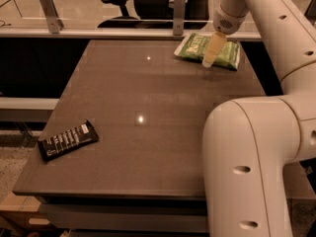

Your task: Move green jalapeno chip bag near rxbar chocolate

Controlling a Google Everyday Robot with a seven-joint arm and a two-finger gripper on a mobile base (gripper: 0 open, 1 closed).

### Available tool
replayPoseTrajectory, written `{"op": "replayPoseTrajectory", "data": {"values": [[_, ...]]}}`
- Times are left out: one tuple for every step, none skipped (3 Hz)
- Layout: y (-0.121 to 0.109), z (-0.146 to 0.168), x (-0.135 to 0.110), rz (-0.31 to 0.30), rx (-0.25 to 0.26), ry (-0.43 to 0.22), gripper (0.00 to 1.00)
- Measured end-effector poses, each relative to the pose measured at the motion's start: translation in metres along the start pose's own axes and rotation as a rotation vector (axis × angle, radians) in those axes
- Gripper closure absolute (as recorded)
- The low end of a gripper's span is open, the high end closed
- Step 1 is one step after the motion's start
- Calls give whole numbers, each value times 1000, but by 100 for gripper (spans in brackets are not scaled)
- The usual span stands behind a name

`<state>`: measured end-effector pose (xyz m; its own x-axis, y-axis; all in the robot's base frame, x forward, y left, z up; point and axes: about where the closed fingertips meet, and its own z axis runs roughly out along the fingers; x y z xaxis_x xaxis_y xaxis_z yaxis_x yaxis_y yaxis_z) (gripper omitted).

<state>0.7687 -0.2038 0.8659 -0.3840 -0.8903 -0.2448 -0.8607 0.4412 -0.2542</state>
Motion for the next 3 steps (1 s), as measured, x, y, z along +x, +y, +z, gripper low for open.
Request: {"op": "replayPoseTrajectory", "data": {"values": [[0, 14, 2, 4, -21, 17, 0], [-1, 19, 2, 5, -32, 17, 0], [-1, 21, 1, -1, -38, 15, 0]]}}
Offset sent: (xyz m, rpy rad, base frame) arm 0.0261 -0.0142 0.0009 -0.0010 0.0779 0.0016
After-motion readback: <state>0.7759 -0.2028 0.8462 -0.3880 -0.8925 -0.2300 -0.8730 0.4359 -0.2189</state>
